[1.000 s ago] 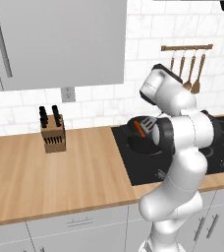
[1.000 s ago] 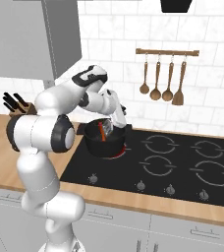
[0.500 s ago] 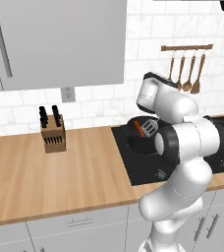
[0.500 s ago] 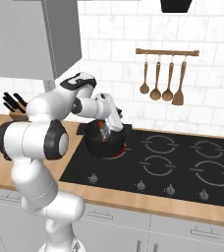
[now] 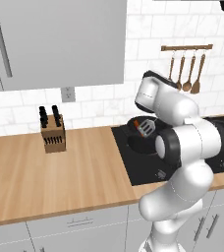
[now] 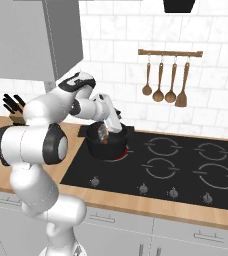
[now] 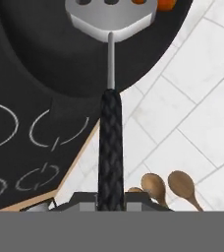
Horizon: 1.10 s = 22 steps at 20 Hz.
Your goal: Put the carrot and tomato in the pot. Retrieve the spatula and lightly stir the vegetables in the pot.
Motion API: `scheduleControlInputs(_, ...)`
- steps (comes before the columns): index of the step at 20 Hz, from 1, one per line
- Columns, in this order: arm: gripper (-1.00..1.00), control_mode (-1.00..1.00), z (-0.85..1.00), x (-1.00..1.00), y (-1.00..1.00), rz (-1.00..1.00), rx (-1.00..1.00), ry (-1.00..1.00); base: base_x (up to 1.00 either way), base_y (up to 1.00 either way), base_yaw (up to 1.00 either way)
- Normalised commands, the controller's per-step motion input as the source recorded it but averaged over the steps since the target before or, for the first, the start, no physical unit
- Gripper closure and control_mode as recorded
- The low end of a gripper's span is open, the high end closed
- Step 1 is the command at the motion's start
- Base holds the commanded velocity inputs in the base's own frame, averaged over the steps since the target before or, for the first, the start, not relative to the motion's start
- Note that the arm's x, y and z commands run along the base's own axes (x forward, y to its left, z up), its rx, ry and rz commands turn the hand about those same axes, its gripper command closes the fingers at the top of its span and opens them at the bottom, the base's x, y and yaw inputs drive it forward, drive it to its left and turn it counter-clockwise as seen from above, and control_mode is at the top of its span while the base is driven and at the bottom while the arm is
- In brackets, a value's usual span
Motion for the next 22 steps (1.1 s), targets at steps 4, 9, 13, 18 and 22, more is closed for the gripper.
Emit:
scheduleControlInputs(4,1.0,-1.0,0.02,0.13,0.4,-0.06,0.0,0.09,0.0,0.0,0.0)
scheduleControlInputs(9,1.0,-1.0,-0.31,0.13,0.05,-0.09,0.0,0.13,0.0,0.0,0.0)
scheduleControlInputs(13,1.0,-1.0,-0.32,0.08,0.02,-0.09,-0.04,0.04,0.0,0.0,0.0)
scheduleControlInputs(18,1.0,-1.0,-0.04,0.0,0.0,-0.15,-0.24,-0.03,0.0,0.0,0.0)
scheduleControlInputs(22,1.0,-1.0,0.0,0.0,0.03,-0.19,-0.42,-0.1,0.0,0.0,0.0)
